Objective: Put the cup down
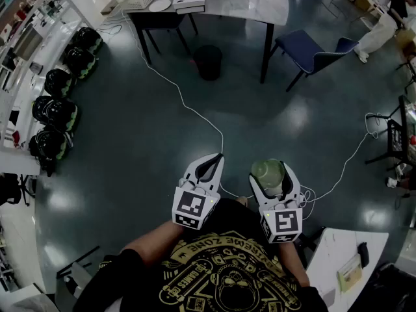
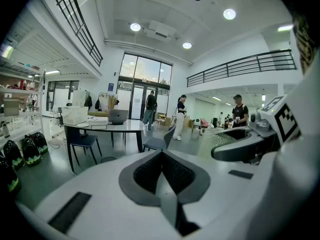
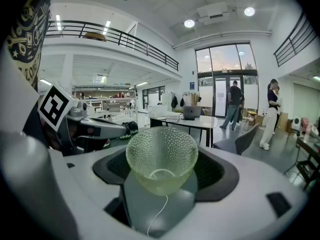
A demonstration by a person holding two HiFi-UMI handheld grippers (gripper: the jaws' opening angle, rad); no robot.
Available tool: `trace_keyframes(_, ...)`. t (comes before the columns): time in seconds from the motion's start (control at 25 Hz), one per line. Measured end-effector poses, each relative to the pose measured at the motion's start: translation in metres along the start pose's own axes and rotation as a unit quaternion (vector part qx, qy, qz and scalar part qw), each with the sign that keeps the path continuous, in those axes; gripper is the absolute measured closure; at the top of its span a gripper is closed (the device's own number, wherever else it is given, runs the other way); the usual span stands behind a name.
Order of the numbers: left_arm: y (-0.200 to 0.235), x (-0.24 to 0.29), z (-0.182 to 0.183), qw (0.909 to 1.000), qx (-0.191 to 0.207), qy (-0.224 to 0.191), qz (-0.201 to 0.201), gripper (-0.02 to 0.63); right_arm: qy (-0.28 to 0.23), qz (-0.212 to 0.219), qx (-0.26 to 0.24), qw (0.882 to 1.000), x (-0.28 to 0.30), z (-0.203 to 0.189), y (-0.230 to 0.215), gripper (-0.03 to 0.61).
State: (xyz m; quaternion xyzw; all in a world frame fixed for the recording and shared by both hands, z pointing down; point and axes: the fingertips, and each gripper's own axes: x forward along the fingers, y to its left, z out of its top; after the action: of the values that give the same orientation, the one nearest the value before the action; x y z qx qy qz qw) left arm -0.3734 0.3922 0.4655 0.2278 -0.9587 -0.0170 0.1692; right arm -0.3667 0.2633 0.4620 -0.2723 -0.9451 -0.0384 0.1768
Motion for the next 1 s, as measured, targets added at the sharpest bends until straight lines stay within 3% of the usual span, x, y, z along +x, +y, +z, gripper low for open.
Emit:
trace_keyframes(0.44, -0.005, -0.009, -0.005, 1.0000, -0.001, 0.002, -0.003, 0.606, -0.008, 0.001, 0.003, 1.000, -0.010, -0.009, 0.005, 0.198)
trace_keyframes(1.0, -0.023, -0.015, -0.003, 0.9993, 0.012, 0.000, -0.034, 0.606, -0.025, -0.035, 0.025, 0.999, -0.034, -0.008, 0.002, 0.196)
